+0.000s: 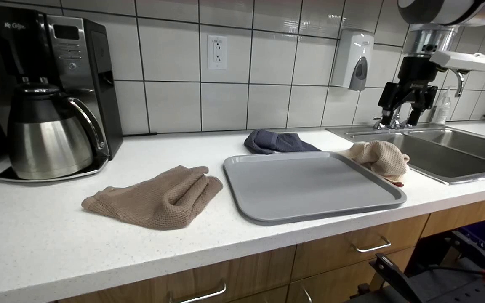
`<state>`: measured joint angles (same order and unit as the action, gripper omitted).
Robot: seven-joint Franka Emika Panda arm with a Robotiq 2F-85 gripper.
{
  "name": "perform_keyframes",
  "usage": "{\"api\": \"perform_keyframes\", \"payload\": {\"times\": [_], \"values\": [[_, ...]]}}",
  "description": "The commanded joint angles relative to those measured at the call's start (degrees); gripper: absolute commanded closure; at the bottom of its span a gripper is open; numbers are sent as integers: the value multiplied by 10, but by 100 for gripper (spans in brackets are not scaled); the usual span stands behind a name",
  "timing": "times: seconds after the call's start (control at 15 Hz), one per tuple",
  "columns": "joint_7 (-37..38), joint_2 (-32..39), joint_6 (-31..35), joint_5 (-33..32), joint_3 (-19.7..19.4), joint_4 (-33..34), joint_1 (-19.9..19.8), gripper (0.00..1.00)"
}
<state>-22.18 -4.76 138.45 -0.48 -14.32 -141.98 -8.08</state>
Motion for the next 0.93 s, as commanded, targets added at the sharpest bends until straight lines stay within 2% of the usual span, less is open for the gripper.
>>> {"api": "perform_keyframes", "payload": {"times": [0.0, 0.87], "values": [[31, 39, 13, -8, 6, 32, -16, 0], [85, 178, 48, -9, 8, 123, -39, 0]]}}
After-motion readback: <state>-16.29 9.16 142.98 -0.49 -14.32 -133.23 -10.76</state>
